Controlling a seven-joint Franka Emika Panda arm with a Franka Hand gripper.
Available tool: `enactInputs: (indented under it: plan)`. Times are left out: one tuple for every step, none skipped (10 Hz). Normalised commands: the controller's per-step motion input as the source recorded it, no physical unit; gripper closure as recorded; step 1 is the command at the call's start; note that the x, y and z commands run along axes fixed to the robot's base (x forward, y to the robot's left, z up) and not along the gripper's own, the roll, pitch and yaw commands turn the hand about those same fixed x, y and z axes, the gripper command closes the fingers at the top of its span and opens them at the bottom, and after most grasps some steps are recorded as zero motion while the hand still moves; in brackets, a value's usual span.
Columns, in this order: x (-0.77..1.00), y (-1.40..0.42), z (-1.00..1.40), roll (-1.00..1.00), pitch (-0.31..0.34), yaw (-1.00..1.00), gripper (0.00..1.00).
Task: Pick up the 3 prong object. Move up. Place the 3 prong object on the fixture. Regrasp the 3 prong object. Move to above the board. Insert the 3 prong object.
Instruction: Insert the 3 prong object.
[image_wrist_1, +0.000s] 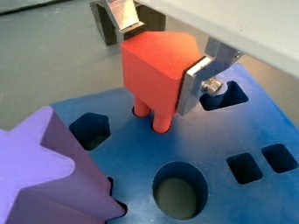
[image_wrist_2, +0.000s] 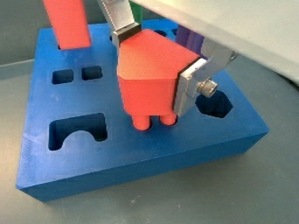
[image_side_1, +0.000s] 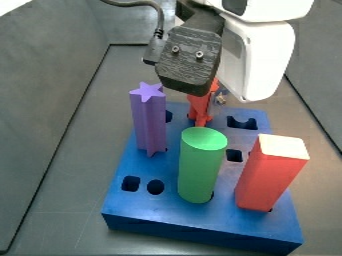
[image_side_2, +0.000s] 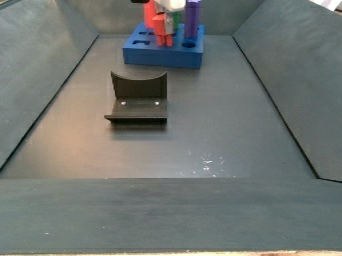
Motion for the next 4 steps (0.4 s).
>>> enactInputs:
  plan:
    - [0.21,0.00,-1.00,0.00,0.000,-0.05,1.00]
    - [0.08,-0.04,-0.95,-0.08,-0.131,-0.05,1.00]
    - [0.00,0.00,0.00,0.00,-0.010,0.00,1.00]
    - [0.00,0.00,0.00,0.00,0.000,0.00,1.00]
